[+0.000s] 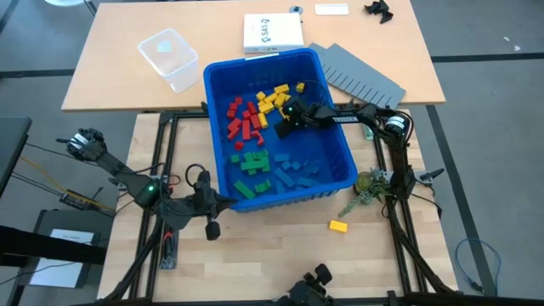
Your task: Sort Items/Unsort Items
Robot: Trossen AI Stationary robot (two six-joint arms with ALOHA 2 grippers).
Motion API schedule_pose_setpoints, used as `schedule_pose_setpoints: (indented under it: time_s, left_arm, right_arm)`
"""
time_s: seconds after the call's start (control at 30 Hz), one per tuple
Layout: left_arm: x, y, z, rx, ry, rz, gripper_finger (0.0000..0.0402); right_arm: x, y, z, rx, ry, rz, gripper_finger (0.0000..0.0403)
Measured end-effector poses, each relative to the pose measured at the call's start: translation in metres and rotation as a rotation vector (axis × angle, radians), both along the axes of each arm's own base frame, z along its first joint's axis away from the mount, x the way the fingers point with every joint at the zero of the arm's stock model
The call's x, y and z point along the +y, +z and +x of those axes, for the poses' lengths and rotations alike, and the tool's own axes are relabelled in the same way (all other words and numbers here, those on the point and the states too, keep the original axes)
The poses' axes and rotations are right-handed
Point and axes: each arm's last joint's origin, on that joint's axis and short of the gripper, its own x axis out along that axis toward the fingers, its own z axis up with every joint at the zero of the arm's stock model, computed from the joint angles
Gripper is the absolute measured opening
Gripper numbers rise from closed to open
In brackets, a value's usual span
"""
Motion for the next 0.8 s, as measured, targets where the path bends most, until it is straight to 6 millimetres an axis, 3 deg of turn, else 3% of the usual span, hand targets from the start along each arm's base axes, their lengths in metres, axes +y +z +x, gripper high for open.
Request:
schedule_pose_setpoints:
  time_s: [0.37,0.57,0.8]
  left_arm:
    - [0.0,0.0,0.0,0.0,0.0,0.002,0.0015]
    - [0.0,0.0,0.0,0.0,0.002,0.003,0.0015]
    - [0.0,0.0,0.0,0.0,0.002,0.003,0.0015]
  right_arm:
    - [0.015,0.021,0.006,-0.012,0.125,-0.05,0.0131]
    - [0.025,0.057,0.006,-0.073,0.174,-0.137,0.0131]
    - [0.046,0.111,-0.002,-0.184,0.235,-0.234,0.0131]
